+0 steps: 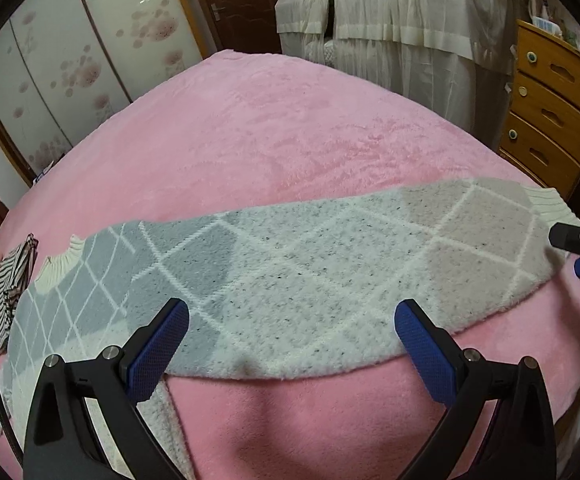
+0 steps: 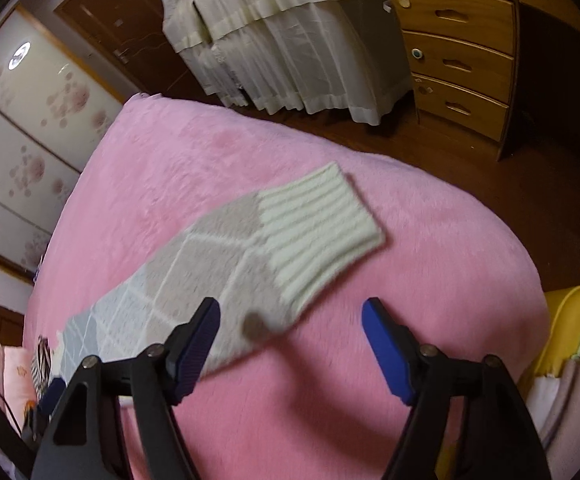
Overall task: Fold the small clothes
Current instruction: 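Move the right tool to the sweater's sleeve cuff and grasp it, then lift the sleeve with the right tool, lay it across the body, release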
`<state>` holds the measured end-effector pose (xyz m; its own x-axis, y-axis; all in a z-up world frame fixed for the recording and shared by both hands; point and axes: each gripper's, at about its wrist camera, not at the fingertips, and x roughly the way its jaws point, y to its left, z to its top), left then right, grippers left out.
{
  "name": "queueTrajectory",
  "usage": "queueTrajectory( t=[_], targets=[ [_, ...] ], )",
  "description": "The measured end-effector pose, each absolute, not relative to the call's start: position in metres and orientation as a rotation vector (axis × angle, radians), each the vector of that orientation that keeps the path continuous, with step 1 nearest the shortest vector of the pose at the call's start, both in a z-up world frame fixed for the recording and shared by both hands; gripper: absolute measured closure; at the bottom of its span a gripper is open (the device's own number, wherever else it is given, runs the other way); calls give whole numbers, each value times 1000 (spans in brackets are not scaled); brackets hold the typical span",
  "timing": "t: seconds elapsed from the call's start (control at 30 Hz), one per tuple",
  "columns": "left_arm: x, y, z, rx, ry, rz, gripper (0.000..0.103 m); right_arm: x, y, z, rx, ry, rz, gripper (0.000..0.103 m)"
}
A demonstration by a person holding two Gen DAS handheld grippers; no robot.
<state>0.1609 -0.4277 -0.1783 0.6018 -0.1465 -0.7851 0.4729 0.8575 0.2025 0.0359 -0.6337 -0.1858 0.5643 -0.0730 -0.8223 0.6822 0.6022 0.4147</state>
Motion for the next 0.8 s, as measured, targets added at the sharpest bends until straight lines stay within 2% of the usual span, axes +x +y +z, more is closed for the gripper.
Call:
queueTrajectory(
  t=[0.13, 0.23, 0.27, 0.3, 0.5, 0.8],
  targets=[
    [165, -424, -176, 392, 871, -363, 0, 49, -642, -189, 787, 880, -535, 45],
    [167, -419, -173, 375, 880, -359, 0, 56, -647, -192, 766, 892, -547, 71],
    [167, -415, -172, 365, 887, -354, 0, 56, -648, -191, 767, 887, -537, 90],
    [168, -412, -171, 355, 893, -352, 0, 56, -649, -190, 782, 874, -509, 93],
    [172, -379, -153, 251, 927, -314, 0, 54, -632, -155, 706, 775, -438, 94],
    [182, -306, -100, 121, 913, -244, 0, 78, -538, -62, 541, 645, -147, 95]
  ],
)
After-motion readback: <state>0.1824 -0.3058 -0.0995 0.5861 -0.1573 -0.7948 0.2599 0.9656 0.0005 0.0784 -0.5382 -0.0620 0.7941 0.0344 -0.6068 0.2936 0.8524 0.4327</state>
